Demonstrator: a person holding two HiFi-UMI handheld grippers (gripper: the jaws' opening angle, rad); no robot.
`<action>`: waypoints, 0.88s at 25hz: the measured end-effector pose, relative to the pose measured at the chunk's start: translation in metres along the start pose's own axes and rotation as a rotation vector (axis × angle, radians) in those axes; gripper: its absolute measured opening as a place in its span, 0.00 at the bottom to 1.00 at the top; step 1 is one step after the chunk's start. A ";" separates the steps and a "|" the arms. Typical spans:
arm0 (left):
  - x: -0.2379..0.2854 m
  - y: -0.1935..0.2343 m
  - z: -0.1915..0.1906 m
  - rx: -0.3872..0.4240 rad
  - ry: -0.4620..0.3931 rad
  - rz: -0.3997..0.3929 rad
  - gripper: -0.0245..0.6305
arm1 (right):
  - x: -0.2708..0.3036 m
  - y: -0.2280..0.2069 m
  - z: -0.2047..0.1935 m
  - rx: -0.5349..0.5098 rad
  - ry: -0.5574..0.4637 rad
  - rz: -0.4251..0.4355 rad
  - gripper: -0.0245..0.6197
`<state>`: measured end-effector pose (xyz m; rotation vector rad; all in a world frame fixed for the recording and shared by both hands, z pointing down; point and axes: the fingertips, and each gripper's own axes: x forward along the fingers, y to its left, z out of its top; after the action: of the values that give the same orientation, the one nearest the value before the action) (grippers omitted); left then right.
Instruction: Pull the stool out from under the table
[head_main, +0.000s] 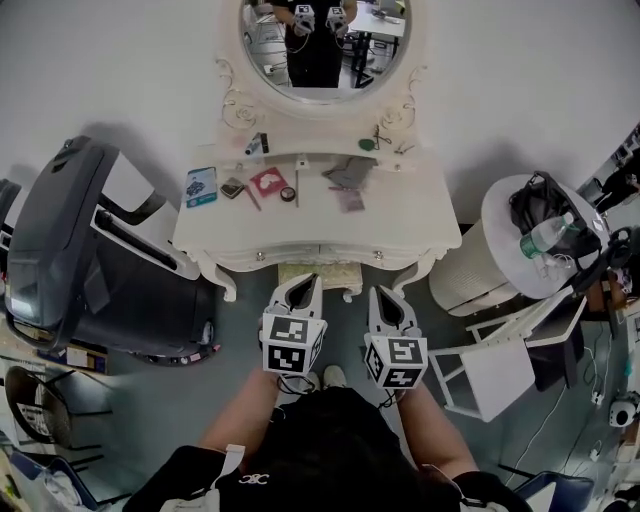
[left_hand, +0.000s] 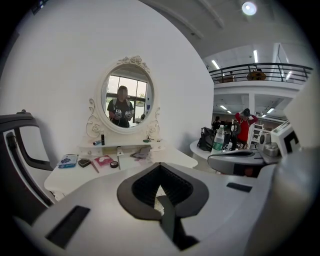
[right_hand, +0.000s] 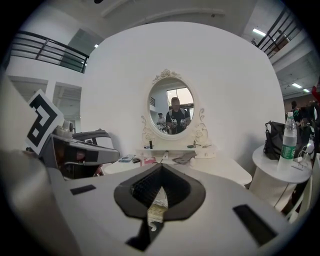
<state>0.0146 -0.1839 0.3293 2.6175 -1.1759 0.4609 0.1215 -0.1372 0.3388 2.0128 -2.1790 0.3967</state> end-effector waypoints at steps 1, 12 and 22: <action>0.004 0.000 -0.003 -0.004 0.007 0.000 0.04 | 0.004 -0.001 -0.002 -0.005 0.005 0.006 0.04; 0.046 0.004 -0.052 -0.070 0.097 0.008 0.04 | 0.045 -0.011 -0.044 -0.006 0.088 0.041 0.04; 0.073 0.020 -0.133 -0.146 0.187 0.027 0.04 | 0.082 0.003 -0.108 -0.037 0.172 0.098 0.04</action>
<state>0.0202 -0.2020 0.4811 2.3805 -1.1405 0.5883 0.1041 -0.1836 0.4647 1.7862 -2.1680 0.5175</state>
